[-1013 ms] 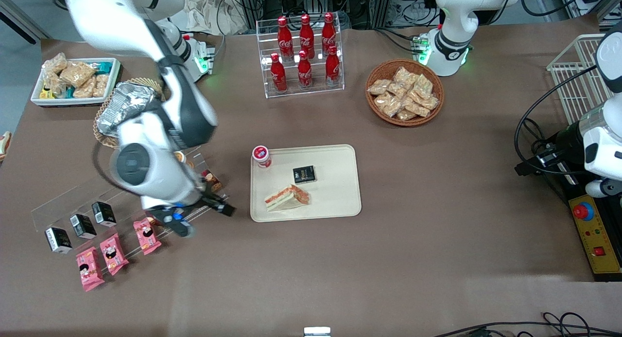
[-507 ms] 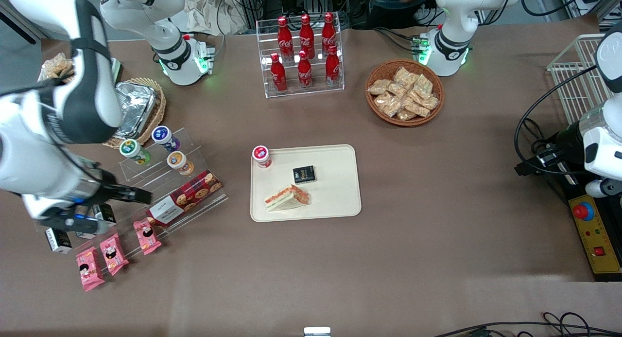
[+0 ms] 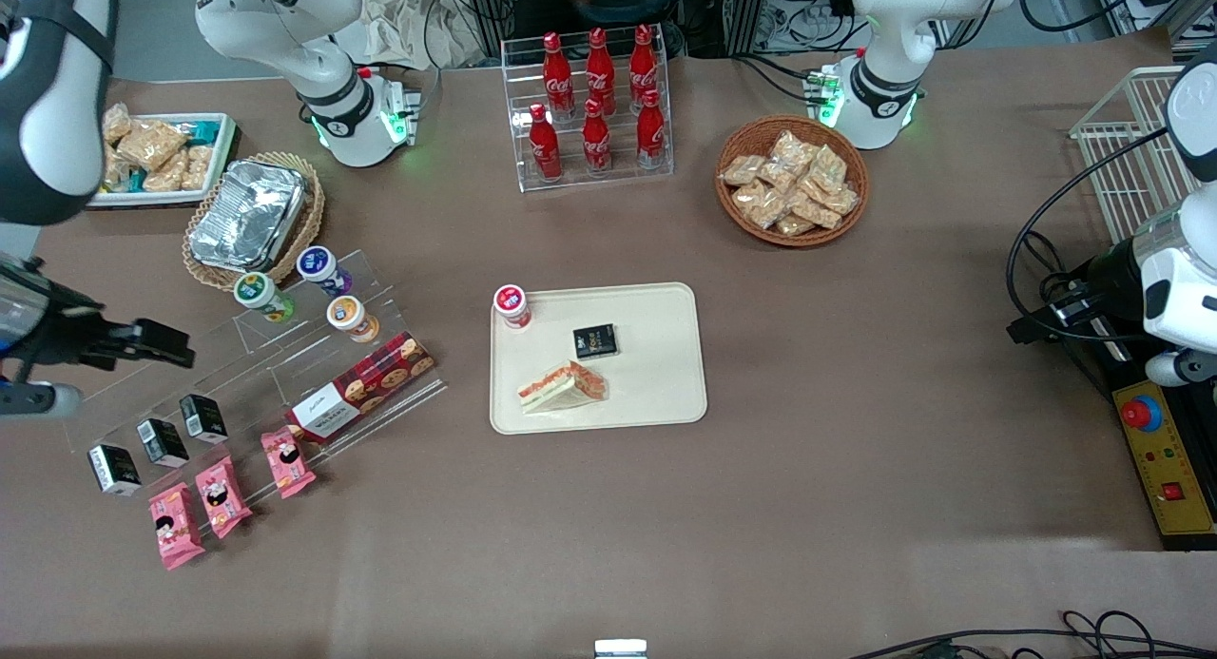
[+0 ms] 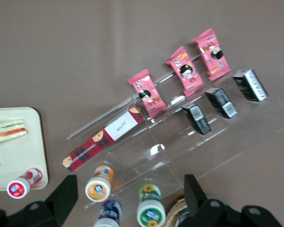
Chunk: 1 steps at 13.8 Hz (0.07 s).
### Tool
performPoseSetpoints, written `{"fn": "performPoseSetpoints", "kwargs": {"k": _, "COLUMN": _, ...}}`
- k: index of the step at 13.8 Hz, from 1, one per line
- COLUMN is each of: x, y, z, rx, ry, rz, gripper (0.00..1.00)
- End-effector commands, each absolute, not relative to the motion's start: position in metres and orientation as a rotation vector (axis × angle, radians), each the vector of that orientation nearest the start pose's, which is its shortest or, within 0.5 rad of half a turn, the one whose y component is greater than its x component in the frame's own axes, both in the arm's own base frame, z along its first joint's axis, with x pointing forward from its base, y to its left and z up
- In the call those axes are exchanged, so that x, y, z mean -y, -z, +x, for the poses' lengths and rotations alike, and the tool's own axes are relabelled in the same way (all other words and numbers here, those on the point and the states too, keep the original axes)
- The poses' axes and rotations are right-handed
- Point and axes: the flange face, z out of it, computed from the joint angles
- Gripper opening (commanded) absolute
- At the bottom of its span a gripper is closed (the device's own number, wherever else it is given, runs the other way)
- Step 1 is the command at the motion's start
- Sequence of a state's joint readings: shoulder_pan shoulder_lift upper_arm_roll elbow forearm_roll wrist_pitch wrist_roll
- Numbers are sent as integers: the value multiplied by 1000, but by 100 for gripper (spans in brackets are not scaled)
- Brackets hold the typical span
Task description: Place sandwich on tray
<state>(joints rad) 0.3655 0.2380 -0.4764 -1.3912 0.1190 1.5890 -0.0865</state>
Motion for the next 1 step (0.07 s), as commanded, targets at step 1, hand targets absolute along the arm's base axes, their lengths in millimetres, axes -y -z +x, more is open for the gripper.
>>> {"fn": "performPoseSetpoints", "kwargs": {"k": 1, "x": 33, "y": -598, "z": 612, "rx": -17, "ry": -18, "rz": -3145, "gripper": 99}}
